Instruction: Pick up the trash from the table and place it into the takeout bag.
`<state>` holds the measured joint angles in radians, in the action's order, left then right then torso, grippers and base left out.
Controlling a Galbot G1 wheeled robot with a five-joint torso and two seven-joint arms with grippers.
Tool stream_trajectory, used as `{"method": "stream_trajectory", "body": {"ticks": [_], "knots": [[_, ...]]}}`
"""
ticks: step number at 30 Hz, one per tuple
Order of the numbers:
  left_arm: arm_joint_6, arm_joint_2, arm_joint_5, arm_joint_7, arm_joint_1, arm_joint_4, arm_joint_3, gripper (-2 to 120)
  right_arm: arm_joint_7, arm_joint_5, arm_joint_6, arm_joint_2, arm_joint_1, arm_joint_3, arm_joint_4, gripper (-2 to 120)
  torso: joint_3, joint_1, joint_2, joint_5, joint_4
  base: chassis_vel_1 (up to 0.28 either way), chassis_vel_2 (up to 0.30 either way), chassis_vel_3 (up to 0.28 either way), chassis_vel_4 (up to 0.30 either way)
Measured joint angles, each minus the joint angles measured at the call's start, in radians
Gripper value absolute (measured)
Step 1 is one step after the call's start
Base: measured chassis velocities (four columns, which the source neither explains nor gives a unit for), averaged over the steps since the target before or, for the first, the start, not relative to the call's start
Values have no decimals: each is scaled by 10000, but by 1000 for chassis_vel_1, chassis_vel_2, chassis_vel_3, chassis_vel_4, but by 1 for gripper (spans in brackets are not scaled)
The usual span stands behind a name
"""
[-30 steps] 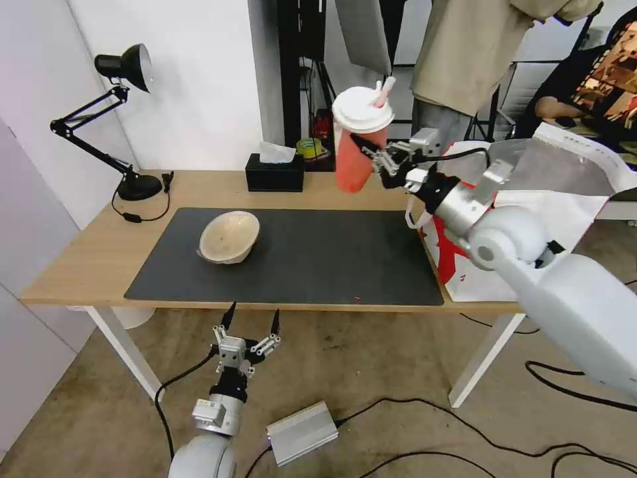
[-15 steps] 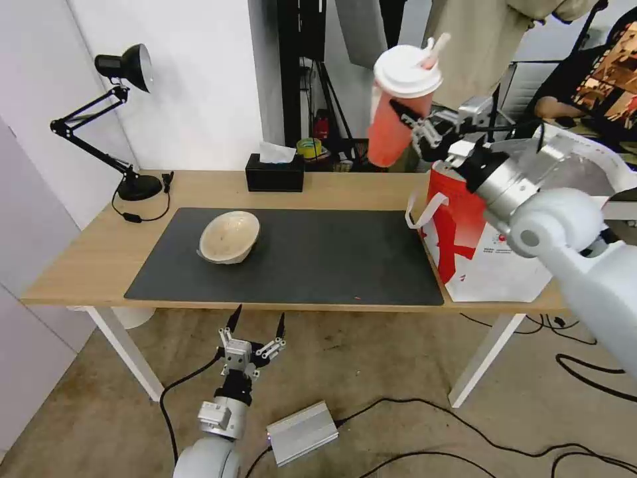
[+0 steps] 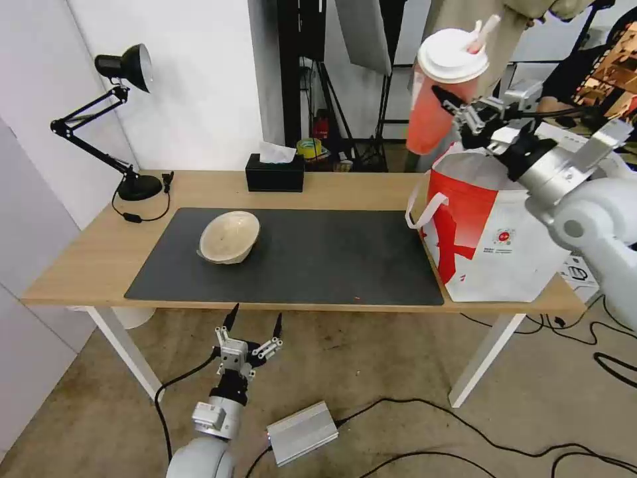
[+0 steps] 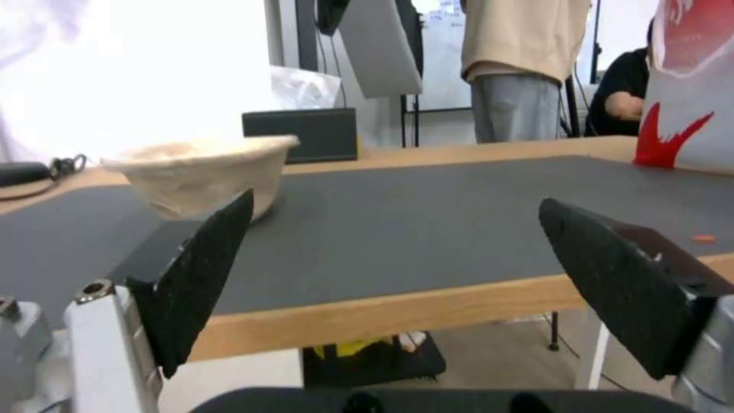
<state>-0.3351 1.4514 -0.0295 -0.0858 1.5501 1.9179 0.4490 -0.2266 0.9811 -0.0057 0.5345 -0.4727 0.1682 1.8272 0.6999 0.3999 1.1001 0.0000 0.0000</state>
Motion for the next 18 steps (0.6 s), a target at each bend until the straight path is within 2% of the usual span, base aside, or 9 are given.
{"method": "stream_trajectory", "body": {"ticks": [9, 18], "knots": [[39, 52, -34, -4, 420, 607, 271, 100, -30, -209, -105, -339, -627, 584, 66, 3, 0, 0, 0, 1, 1, 0, 0, 0, 0], [54, 43, -30, -8, 594, 832, 360, 100, -129, -364, -118, -766, -678, 772, -100, 3, 1, 0, -1, 0, 0, 0, 0, 0, 0]]}}
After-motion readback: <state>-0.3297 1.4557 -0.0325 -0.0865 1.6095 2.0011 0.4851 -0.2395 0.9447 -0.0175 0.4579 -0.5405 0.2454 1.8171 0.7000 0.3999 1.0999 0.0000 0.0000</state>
